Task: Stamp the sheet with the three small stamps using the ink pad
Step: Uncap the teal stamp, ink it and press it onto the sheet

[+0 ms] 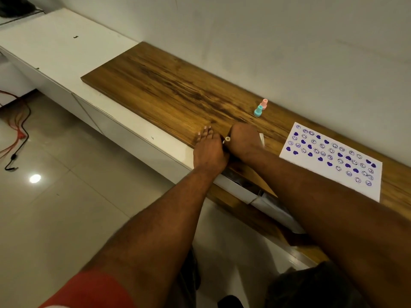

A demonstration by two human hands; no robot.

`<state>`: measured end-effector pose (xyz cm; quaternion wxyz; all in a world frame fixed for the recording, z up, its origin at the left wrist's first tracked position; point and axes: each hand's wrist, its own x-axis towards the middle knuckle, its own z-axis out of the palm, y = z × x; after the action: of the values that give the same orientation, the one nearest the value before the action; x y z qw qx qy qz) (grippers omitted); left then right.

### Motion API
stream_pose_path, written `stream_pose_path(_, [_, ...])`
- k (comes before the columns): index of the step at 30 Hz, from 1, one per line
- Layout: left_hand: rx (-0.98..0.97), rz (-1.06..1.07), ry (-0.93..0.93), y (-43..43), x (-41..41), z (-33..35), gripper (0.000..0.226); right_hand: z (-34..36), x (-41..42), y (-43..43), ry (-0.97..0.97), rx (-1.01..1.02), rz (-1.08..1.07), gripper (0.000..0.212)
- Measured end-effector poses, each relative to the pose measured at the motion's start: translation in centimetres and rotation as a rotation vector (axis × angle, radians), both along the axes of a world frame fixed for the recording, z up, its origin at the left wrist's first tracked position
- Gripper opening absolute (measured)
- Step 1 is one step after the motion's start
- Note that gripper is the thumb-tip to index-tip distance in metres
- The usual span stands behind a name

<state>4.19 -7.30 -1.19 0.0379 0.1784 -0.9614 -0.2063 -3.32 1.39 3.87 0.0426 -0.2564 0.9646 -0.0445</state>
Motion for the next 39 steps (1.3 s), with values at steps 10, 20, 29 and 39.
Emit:
stream_pose_path(10, [0.056, 0.085, 0.082, -1.3, -0.5, -0.1, 0.048, 0.4, -4.0, 3.6, 0.024, -0.308, -0.052, 0.062])
stream_pose_path(20, [0.091, 0.101, 0.103, -1.7, -1.6, -0.4, 0.046, -0.1, -10.9, 5.2, 0.081, -0.116, -0.216, 0.047])
stream_pose_path(29, [0.103, 0.08, 0.092, -2.1, -2.0, -0.2, 0.071, -0.7, -11.6, 5.4, 0.123, -0.011, -0.153, 0.027])
stream_pose_path(39, [0.097, 0.008, 0.094, -1.4, -1.2, 2.4, 0.103, 2.2, -4.7, 12.4, -0.032, 0.191, -0.085, 0.031])
